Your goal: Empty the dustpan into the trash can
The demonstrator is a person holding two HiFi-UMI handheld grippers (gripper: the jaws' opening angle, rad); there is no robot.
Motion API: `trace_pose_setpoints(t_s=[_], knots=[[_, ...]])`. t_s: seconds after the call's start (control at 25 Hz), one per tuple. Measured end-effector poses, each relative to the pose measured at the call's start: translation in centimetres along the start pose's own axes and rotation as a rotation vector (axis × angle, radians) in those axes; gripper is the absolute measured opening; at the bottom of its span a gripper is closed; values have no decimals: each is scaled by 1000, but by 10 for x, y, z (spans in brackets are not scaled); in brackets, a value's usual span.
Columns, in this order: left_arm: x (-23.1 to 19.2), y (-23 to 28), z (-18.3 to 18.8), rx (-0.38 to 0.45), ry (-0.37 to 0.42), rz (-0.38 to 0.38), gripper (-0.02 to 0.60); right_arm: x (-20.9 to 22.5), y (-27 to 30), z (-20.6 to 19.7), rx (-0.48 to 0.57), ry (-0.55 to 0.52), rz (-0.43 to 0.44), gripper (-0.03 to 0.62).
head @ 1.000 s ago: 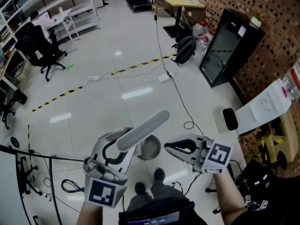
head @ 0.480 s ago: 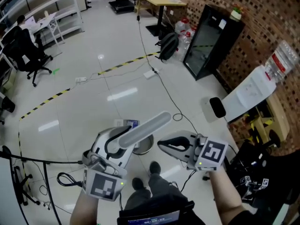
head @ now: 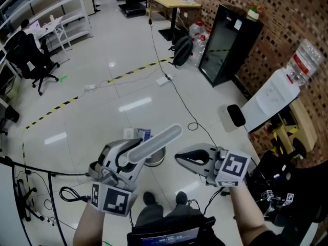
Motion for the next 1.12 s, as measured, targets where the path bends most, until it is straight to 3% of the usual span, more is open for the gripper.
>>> trace_pose_setpoints(t_s=[0.44, 1.12], knots=[[33, 30, 44, -102, 7, -22, 72, 15, -52, -6, -30, -49, 102, 8], [82, 33, 83, -169, 62, -80, 67, 14, -102, -14, -18, -76, 124, 8]])
Point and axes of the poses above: the fingertips, and each gripper's own axes: y forward along the fingers, x to its right, z out of its top, the point moved 9 cm from there along -y, backward along the fingers, and after that the axes turned 14 degrees about y, right-handed, at the moved point
